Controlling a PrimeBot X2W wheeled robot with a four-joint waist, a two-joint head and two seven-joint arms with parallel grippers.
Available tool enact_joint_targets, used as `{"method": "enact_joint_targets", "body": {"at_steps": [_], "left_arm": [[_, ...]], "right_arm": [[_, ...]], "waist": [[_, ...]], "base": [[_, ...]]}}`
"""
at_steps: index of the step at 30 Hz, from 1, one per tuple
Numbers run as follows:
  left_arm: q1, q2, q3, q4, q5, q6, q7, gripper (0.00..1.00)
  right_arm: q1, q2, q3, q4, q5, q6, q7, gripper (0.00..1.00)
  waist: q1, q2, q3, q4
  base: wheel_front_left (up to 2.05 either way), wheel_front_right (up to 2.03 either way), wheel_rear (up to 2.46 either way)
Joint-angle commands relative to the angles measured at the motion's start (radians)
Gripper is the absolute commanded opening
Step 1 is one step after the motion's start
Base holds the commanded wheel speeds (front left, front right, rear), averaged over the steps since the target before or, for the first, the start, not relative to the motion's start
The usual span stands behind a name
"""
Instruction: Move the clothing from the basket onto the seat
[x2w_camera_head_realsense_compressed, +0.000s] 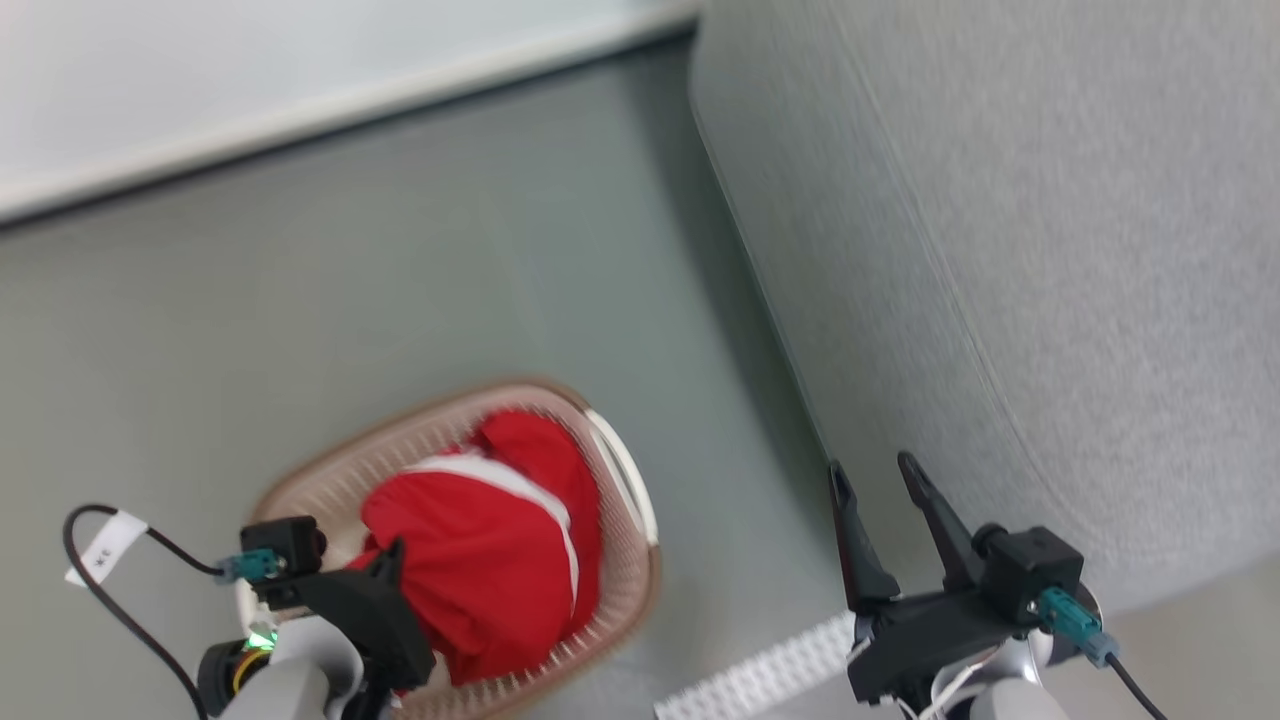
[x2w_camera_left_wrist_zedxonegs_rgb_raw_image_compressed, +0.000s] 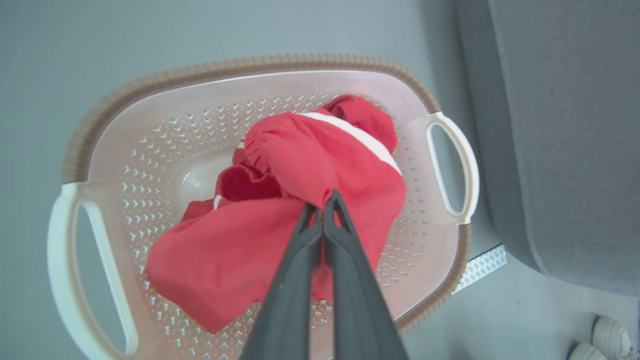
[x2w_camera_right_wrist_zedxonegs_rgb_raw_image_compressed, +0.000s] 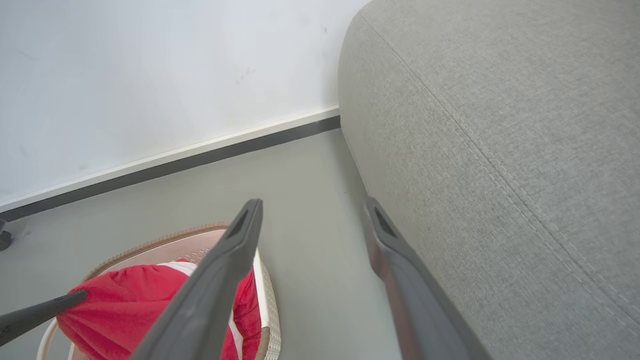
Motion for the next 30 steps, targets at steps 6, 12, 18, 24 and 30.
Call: {"method": "enact_joint_targets", "body": {"at_steps": [6,12,18,24,30], "left_arm": [[0.075,-0.004,-0.094,-0.105,-0.075,0.018,0.001,0.00],[0.090,-0.003,-0.155,-0.232,-0.105,0.057,0.003,0.00],[0.078,-0.001,-0.185,-0.363,-0.097,0.086,0.027,0.00],[0.069,0.015,-0.204,-0.487,-0.071,0.125,0.058,0.00],[0.070,0.011,-0.232,-0.559,-0.068,0.140,0.088,0.00]], "right_arm": [[0.090,-0.002,-0.007,-0.022,-0.015,0.000,0.048,1.00],[0.161,-0.002,-0.012,-0.059,-0.015,0.000,0.096,1.00],[0.188,-0.002,0.002,-0.091,-0.014,0.000,0.126,1.00],[0.207,-0.002,0.024,-0.101,-0.013,0.000,0.154,1.00],[0.218,-0.002,0.042,-0.098,-0.008,0.000,0.169,1.00]], "waist": [[0.0003,0.0001,-0.346,0.199],[0.0003,0.0001,-0.427,0.233],[0.0003,0.0001,-0.460,0.242],[0.0003,0.0001,-0.476,0.241],[0.0003,0.0001,-0.484,0.245]], "base": [[0.00,0.00,0.00],[0.00,0.00,0.00],[0.00,0.00,0.00],[0.00,0.00,0.00],[0.00,0.00,0.00]]}}
